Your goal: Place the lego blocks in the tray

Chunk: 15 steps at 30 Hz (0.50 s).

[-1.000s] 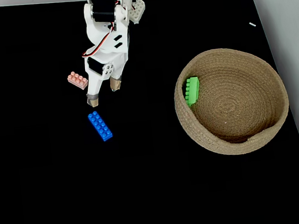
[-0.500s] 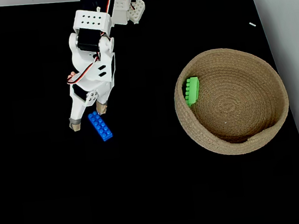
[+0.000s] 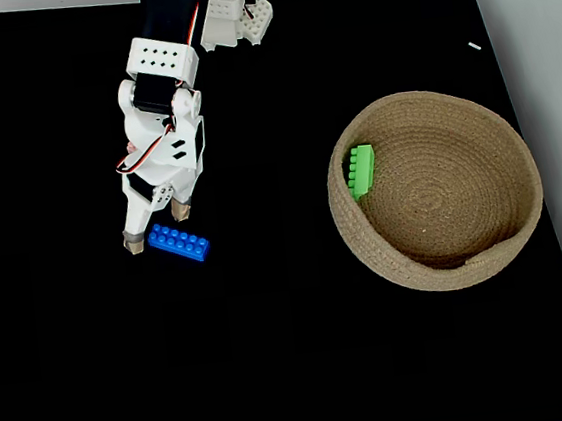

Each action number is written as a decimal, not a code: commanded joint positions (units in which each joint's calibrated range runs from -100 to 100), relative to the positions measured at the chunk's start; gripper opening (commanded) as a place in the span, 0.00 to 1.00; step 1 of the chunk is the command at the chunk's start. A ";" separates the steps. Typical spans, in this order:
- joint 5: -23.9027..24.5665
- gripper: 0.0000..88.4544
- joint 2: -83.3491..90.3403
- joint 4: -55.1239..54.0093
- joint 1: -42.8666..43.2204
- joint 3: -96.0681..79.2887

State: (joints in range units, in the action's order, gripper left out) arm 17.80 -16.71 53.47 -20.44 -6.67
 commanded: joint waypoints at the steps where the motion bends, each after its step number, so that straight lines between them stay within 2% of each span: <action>1: -0.44 0.30 1.40 -1.62 -0.25 3.16; 3: -1.32 0.24 1.40 -3.20 -0.01 2.52; 5: -1.37 0.00 1.32 -3.62 0.16 2.16; 12: -2.49 0.00 2.52 -3.62 0.98 0.52; 15: -3.03 0.00 6.48 1.63 2.39 1.34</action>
State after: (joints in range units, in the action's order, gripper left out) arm 15.56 -16.71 50.55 -19.87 -6.67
